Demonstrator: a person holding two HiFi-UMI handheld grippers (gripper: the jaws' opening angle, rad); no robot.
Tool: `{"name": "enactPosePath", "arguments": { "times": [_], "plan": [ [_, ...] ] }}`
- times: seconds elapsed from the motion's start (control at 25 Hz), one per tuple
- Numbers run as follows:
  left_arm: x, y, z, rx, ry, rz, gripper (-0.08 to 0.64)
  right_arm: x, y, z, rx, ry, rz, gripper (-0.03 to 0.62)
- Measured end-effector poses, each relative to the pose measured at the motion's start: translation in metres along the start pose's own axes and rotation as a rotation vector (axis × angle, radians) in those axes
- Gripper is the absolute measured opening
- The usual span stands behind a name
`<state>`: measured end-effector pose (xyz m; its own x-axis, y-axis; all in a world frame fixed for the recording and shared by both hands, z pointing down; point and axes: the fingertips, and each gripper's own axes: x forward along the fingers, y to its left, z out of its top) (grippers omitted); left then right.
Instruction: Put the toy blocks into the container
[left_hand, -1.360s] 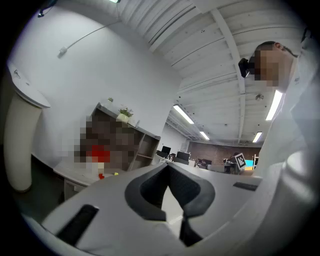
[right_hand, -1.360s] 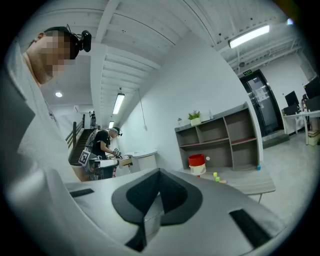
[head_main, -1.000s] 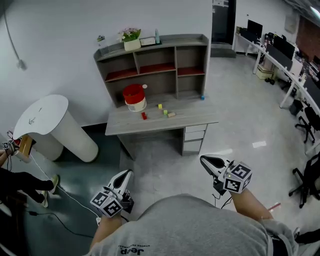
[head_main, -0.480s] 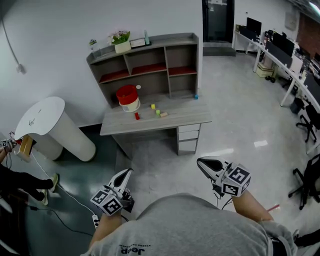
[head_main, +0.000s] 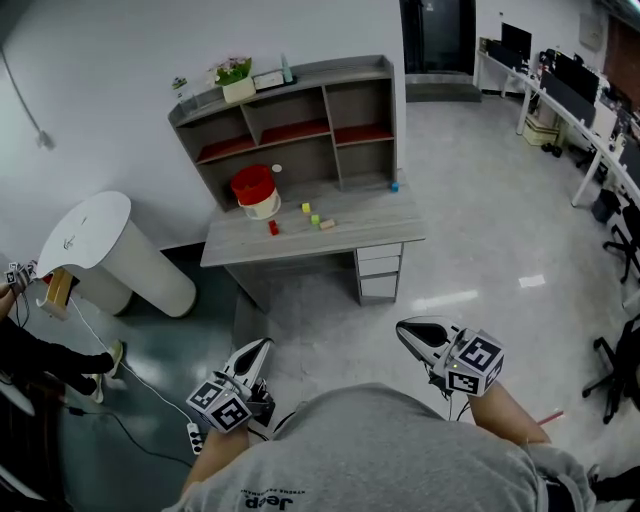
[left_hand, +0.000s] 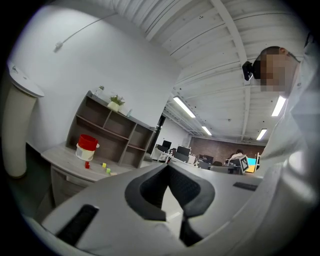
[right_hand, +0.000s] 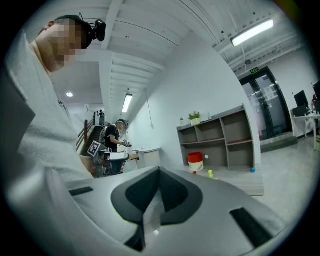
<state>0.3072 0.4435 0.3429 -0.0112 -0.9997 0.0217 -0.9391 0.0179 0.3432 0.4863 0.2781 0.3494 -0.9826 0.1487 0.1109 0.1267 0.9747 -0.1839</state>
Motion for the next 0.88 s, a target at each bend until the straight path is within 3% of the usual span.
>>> {"name": "enactPosePath", "arguments": {
  "times": [0.32,0.64,0.88],
  "plan": [
    [0.015,0.073,0.015,-0.045,-0.019,0.001,0.015,0.070,-0.020,0.005,-0.023,0.052,0.005,-0.002],
    [0.043,0.218,0.064,-0.053,-0.009,-0.071,0.015,0.217,-0.052,0.035,-0.023,0.053,-0.058,-0.002],
    [0.061,0.315,0.114,0.016,0.031,-0.159,0.015,0.326,-0.077,0.073,-0.030,0.037,-0.123,-0.001]
  ]
}}
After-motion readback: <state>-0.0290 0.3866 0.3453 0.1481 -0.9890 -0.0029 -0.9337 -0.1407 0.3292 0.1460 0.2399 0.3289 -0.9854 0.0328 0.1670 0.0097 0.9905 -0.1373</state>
